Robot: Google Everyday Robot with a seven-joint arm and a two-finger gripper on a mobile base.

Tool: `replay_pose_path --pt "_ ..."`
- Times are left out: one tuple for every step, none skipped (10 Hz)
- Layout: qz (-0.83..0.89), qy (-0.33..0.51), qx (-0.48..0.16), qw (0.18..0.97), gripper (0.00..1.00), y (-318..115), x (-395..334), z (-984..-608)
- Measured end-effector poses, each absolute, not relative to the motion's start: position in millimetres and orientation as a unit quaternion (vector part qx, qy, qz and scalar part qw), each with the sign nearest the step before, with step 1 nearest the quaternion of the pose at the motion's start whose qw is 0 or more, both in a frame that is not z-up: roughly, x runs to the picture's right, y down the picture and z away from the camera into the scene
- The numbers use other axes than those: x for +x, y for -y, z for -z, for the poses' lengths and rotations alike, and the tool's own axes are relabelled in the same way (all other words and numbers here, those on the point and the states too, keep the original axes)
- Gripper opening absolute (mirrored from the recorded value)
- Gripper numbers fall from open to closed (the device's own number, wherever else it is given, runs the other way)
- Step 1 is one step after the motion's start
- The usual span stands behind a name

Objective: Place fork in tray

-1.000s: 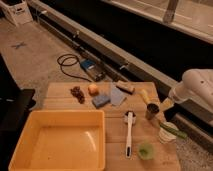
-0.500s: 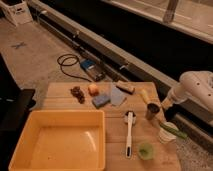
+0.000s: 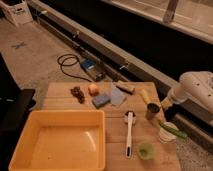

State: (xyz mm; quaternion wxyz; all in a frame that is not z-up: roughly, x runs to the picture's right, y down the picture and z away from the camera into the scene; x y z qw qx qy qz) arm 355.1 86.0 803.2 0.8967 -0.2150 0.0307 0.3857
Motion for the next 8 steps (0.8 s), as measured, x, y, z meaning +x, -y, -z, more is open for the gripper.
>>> replay_pose_path --pt "-0.385 -0.031 -0.216 0.897 0.00 -86.0 354.8 -802.8" --pt "-0.385 -0.031 -0.216 0.897 0.00 -86.1 354.9 -802.7" --pt "-0.385 -0.031 -0.216 0.897 0.00 -86.2 355.0 -802.6" --pt "-0.386 -0.030 -0.215 0.897 0.00 -86.6 355.9 -799.9" --pt "-0.388 -0.022 -0.206 0.898 0.00 -83.8 356.8 -792.3" --pt "-0.392 -0.012 -0.192 0.900 0.00 -75.5 358.6 -779.5" --pt "-0.394 -0.001 -0.181 0.901 0.00 -64.7 356.6 -765.2" --pt "-0.395 0.013 -0.168 0.903 0.00 -49.3 353.4 -746.2"
